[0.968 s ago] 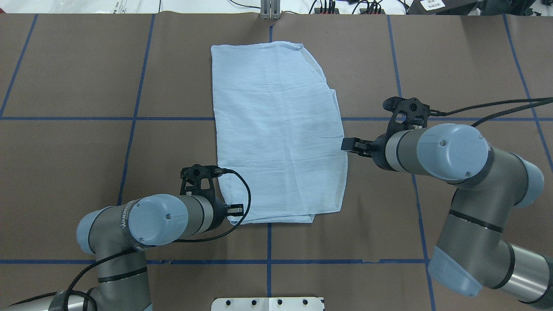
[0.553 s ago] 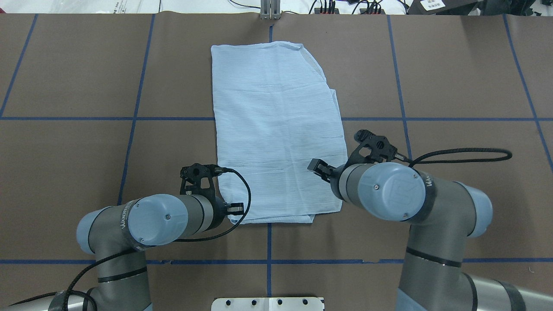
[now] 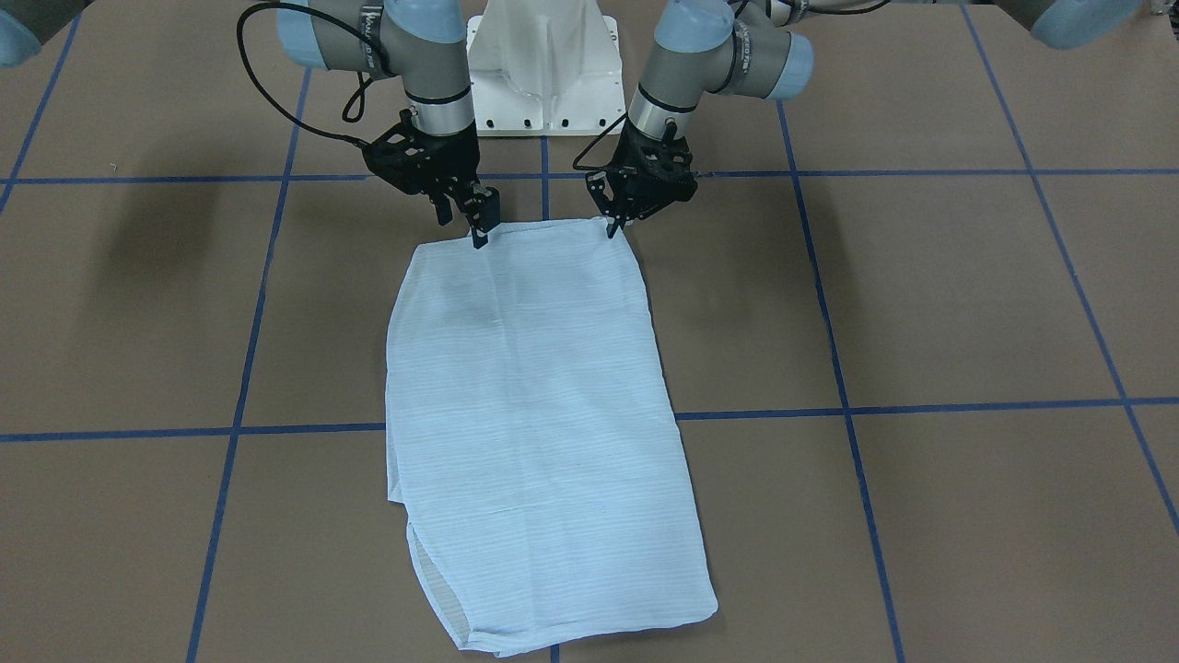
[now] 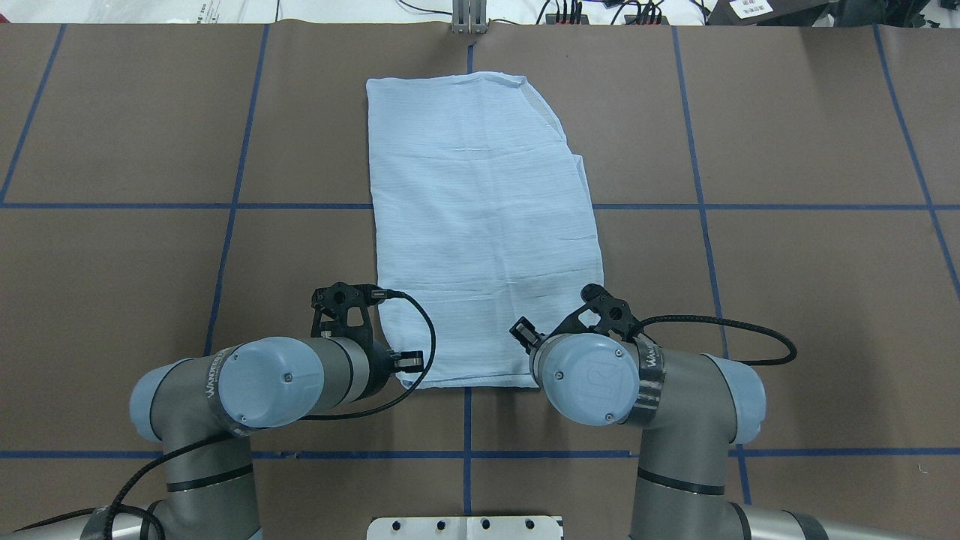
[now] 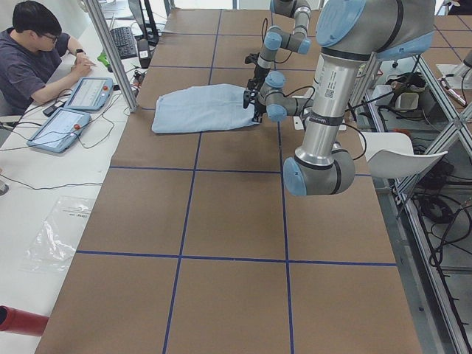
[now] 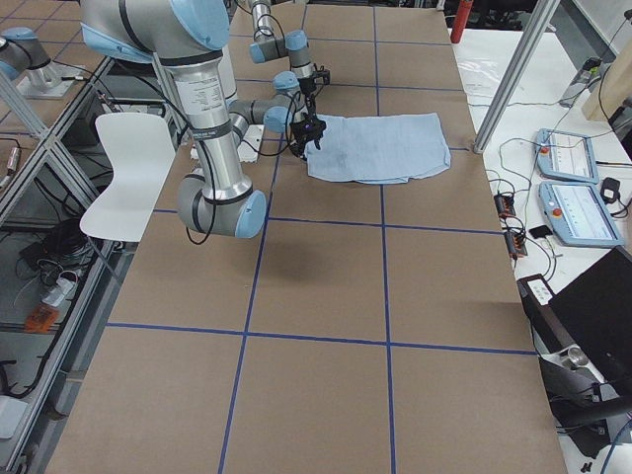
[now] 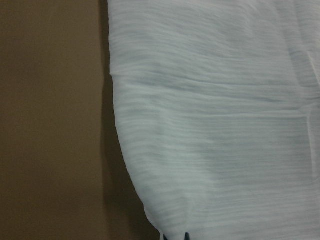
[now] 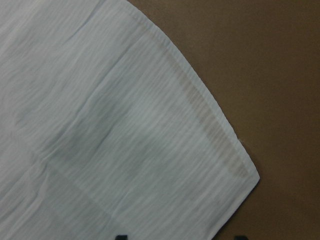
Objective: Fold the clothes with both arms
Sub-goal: 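Lower both grippers to the shirt corners nearest the robot and grasp them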
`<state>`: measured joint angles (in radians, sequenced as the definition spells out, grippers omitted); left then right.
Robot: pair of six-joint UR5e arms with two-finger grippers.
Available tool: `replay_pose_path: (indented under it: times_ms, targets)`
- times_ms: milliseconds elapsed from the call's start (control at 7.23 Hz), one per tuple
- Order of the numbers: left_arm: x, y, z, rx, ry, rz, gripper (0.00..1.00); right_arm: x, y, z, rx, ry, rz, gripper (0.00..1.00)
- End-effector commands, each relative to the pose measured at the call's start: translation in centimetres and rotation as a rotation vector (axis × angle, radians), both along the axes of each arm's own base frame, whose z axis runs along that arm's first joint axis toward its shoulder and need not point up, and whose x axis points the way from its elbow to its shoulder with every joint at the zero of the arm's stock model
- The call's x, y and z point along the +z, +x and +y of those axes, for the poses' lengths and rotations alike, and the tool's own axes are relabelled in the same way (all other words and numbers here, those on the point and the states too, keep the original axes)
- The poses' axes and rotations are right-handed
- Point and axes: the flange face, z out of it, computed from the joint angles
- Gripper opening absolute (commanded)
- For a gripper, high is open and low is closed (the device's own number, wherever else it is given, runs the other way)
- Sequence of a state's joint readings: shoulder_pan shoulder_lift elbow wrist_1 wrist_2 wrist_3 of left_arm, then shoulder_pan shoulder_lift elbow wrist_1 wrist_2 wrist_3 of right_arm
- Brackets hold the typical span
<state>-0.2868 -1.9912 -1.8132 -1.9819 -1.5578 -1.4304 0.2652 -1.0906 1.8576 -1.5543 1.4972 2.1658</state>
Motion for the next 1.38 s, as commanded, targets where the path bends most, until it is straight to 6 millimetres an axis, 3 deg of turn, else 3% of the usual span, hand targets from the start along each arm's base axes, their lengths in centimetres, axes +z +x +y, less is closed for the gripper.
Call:
replay_pose_path:
  times_ms: [0, 277, 830, 968, 1245]
  targets:
    - [-0.1, -0.1, 0.0, 0.0, 0.002, 0.003, 0.0, -0.6, -1.1, 0.8, 0.013, -0.034, 0.026, 0.77]
    - [-0.2, -0.1, 0.0, 0.0, 0.002, 0.004, 0.0, 0.4, -2.6, 2.1, 0.032, -0.05, 0.043, 0.78]
    - [-0.5, -0.6, 0.1, -0.002, 0.004, 0.011, 0.0, -0.4, -4.5, 1.7, 0.051, -0.058, 0.048, 0.74]
    - [-0.5, -0.6, 0.1, -0.002, 0.004, 0.011, 0.0, -0.4, -4.5, 1.5, 0.085, -0.068, 0.04, 0.59]
    - [-0.5, -0.6, 0.1, -0.002, 0.004, 0.011, 0.0, -0.8, -4.5, 1.4, 0.118, -0.082, 0.026, 0.0]
